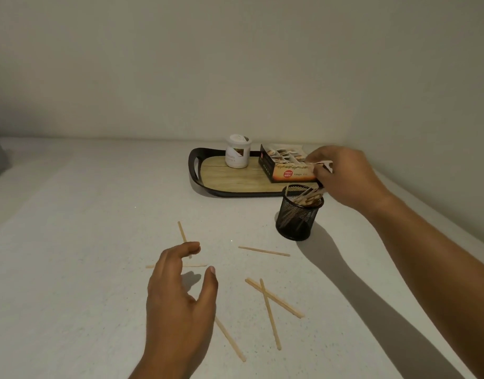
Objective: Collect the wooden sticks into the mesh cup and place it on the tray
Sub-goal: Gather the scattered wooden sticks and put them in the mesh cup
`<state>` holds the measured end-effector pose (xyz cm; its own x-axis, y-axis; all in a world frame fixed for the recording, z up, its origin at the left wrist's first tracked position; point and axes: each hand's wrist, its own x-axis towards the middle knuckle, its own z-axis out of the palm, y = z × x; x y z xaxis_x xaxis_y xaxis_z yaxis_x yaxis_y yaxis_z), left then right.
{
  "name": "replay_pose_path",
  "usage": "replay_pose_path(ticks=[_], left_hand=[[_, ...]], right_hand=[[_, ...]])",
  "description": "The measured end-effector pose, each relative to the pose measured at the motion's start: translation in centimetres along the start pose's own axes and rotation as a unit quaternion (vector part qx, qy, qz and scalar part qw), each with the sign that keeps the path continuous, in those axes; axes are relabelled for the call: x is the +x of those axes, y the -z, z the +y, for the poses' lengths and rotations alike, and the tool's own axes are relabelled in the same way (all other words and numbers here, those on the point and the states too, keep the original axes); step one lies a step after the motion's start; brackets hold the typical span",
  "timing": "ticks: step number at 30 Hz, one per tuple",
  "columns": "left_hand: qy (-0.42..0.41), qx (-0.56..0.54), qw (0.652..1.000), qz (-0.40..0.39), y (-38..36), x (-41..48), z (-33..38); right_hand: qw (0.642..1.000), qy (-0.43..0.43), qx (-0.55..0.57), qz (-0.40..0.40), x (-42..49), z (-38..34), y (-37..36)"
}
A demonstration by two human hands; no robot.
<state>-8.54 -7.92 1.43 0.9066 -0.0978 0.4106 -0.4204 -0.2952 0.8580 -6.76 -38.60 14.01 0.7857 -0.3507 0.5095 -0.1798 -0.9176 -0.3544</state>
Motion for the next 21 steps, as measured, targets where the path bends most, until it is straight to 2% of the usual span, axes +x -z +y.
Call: replay_pose_path(ticks=[2, 4, 6, 8, 10, 12, 14, 17, 21], left_hand=[[-0.008, -0.002, 1.000, -0.013, 0.2, 0.2, 0.2], [-0.047, 0.017, 0.997, -0.054, 0.8, 0.9, 0.3], [-0.088, 0.051, 0.985, -0.140, 2.3, 2.2, 0.1], [-0.115, 0.112, 0.956, -0.247, 4.2, 3.7, -0.6], [-0.114, 0.156, 0.925, -0.328, 6.4, 4.9, -1.9], [-0.090, 0.179, 0.907, -0.371, 8.9, 5.8, -3.6], [-0.058, 0.186, 0.898, -0.395, 10.5, 6.4, -5.1], [-0.049, 0.227, 0.879, -0.416, 10.4, 6.4, -6.2], [-0.101, 0.223, 0.897, -0.368, 7.1, 5.1, -5.8]], right_hand=[[0.999, 0.005, 0.046, 0.022, -1.9, -1.0, -0.2], [0.998, 0.015, 0.063, -0.016, -4.3, -2.0, -0.5], [0.992, 0.031, 0.031, -0.122, -7.0, -2.8, -1.0], [0.969, 0.027, -0.010, -0.245, -9.8, -3.2, -1.5], [0.938, -0.012, -0.020, -0.345, -12.6, -3.1, -1.7], [0.913, -0.038, -0.025, -0.406, -14.9, -3.1, -2.0], [0.908, -0.027, -0.033, -0.417, -16.3, -3.4, -2.7], [0.926, 0.030, 0.012, -0.376, -17.2, -4.9, -4.7], [0.935, 0.082, 0.052, -0.342, -16.8, -6.7, -7.4]])
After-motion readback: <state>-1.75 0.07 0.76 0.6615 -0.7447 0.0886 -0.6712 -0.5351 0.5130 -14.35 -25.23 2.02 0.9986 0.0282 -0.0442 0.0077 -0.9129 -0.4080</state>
